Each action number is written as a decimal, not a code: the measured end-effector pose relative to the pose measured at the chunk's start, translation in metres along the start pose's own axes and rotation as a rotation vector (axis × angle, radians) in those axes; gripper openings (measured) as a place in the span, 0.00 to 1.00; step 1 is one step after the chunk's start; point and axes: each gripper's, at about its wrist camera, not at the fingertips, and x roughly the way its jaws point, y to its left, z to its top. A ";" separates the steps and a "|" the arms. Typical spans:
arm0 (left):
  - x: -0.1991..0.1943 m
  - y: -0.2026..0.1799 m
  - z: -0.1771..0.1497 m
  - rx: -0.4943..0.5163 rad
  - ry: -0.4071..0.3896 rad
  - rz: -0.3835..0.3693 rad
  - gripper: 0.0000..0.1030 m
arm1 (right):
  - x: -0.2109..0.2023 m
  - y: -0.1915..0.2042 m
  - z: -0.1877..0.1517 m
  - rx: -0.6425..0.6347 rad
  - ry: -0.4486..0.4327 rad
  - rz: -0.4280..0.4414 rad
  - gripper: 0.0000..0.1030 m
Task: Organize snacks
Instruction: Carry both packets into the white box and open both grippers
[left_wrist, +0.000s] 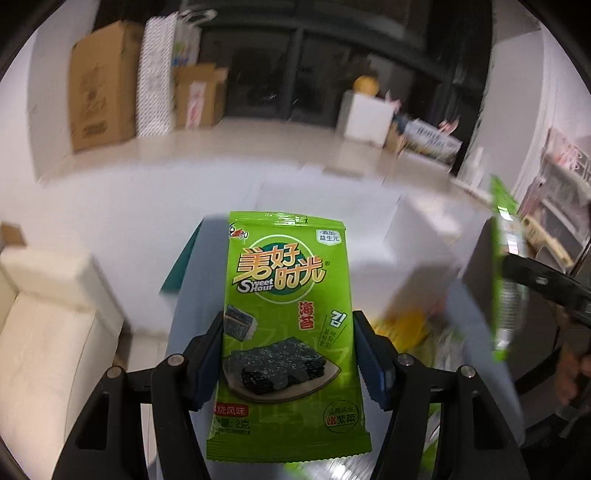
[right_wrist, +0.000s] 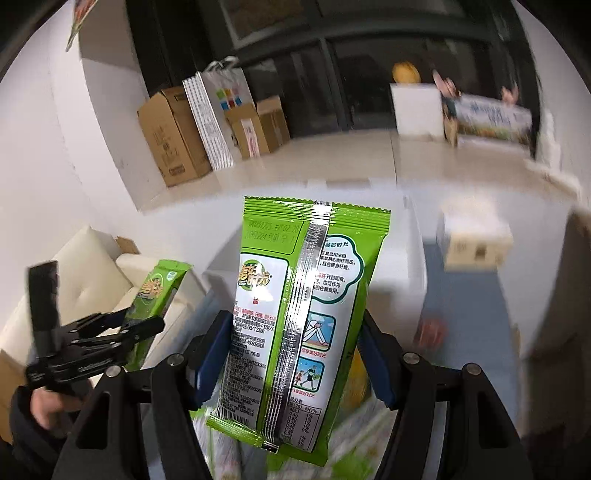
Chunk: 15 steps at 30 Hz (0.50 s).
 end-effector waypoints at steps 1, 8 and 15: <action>0.005 -0.005 0.015 0.008 -0.013 -0.010 0.67 | 0.006 -0.001 0.015 -0.012 -0.009 -0.006 0.69; 0.081 -0.031 0.097 0.037 0.002 -0.023 0.69 | 0.089 -0.030 0.092 0.000 0.087 -0.057 0.69; 0.135 -0.034 0.113 0.055 0.058 0.047 1.00 | 0.139 -0.059 0.115 0.007 0.130 -0.147 1.00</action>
